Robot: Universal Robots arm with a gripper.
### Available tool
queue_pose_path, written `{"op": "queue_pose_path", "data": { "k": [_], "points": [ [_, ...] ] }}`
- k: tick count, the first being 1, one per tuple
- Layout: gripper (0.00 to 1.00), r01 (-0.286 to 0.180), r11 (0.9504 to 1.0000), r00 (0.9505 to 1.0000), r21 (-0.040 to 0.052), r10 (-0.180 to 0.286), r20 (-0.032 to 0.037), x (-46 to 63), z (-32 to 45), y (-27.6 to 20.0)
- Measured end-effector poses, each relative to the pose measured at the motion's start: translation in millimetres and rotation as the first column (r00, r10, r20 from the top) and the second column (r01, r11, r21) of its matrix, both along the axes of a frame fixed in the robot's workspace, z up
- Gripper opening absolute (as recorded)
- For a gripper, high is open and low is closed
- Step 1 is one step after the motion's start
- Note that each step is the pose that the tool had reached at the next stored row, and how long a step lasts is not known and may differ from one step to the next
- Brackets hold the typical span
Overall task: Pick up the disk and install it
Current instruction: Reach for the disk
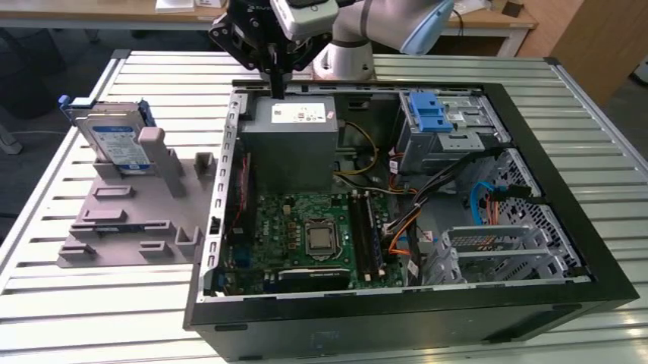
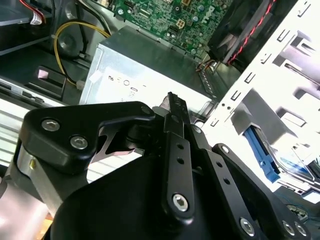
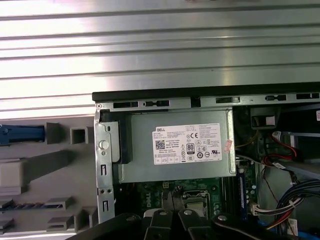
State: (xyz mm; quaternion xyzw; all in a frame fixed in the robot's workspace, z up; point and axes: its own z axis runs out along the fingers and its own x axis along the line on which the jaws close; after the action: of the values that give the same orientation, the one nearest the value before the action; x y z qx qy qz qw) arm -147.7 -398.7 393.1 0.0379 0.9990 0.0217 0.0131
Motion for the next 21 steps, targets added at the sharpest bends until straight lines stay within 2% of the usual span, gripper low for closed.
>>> {"op": "queue_pose_path", "data": {
  "k": [12, 21],
  "points": [
    [0.11, 0.000, 1.0000, 1.0000, 0.0000, 0.000, 0.0000, -11.3, -0.7, 0.0],
    [0.11, 0.000, 1.0000, 1.0000, 0.0000, 0.000, 0.0000, -24.0, -1.4, 0.6]
  ]
}}
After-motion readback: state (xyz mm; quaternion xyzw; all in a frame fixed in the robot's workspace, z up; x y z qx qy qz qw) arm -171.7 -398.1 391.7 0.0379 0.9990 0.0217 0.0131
